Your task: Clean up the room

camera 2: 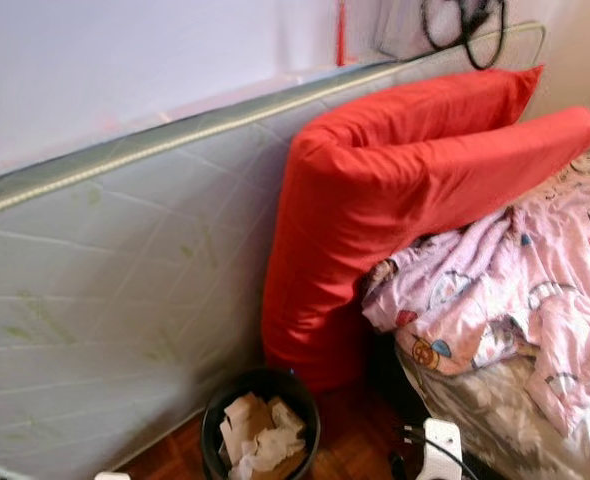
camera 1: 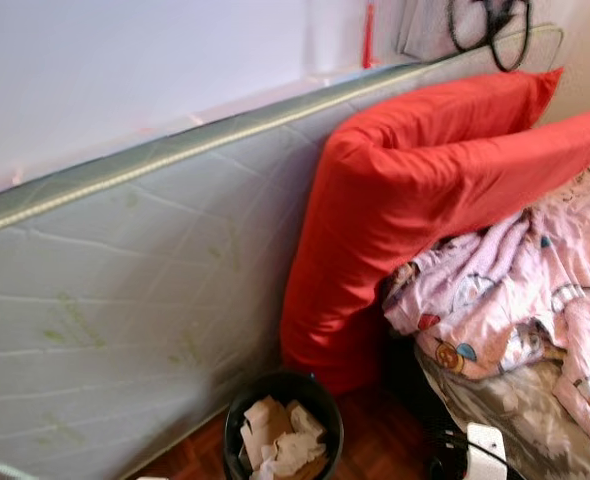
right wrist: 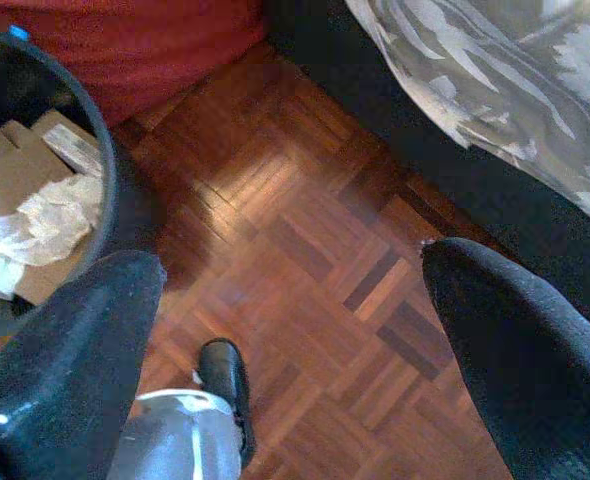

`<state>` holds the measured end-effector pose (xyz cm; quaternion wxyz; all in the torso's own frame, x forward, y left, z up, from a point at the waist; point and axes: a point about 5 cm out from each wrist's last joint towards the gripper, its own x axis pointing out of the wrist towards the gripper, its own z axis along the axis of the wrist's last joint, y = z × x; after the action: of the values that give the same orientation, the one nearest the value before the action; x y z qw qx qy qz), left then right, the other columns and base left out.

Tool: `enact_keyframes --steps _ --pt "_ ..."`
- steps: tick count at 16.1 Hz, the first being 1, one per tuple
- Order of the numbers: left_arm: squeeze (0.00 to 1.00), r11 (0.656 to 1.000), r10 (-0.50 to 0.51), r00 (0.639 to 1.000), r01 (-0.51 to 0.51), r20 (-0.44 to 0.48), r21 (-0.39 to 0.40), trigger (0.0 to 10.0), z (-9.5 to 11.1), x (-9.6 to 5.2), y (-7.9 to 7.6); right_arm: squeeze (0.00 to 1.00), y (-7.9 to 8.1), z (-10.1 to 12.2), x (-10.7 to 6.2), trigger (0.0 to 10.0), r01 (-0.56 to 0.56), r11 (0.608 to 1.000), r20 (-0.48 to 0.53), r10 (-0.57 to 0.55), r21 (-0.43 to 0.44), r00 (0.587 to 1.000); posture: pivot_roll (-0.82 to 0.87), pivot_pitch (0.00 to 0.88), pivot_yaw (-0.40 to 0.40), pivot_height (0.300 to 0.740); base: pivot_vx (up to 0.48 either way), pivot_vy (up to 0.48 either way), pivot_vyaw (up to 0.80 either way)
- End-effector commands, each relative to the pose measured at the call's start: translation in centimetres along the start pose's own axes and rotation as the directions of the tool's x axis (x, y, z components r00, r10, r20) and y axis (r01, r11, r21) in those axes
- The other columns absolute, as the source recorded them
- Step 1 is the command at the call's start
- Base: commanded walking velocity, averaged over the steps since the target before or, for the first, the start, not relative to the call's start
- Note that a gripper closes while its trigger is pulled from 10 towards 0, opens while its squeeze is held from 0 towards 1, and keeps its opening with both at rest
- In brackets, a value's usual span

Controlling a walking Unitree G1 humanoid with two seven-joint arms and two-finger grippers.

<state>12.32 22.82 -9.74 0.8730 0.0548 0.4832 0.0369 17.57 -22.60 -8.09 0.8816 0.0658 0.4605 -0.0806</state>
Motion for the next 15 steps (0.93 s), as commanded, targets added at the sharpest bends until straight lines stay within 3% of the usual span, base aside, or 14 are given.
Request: enact_keyframes --steps 1,8,10,15 --pt "0.0 1.0 0.008 1.0 -0.008 -0.021 -0.004 10.0 -0.6 -0.2 0.4 0.0 0.1 0.2 0.0 10.0 -0.003 1.0 0.006 0.003 -0.005 1.0 0.12 0.0 -0.007 0.74 0.0 0.0 0.0" --pt "0.0 1.0 -0.014 1.0 0.014 -0.002 0.006 10.0 1.0 0.5 -2.2 0.0 0.1 0.3 0.1 10.0 -0.003 1.0 0.007 0.003 -0.013 1.0 0.12 0.0 -0.012 0.74 0.0 -0.044 0.0" --pt "0.0 1.0 -0.01 1.0 0.01 -0.002 -0.001 10.0 1.0 0.5 -2.1 0.0 0.1 0.2 0.1 10.0 -0.005 1.0 -0.003 0.005 -0.015 1.0 0.12 0.0 -0.013 0.74 0.0 0.0 0.0" --pt "0.0 1.0 0.015 1.0 -0.015 -0.01 -0.016 10.0 0.3 0.1 0.1 0.0 0.1 0.2 0.0 10.0 -0.012 1.0 -0.004 0.012 -0.011 1.0 0.12 0.0 -0.017 0.74 0.0 0.0 -0.68"
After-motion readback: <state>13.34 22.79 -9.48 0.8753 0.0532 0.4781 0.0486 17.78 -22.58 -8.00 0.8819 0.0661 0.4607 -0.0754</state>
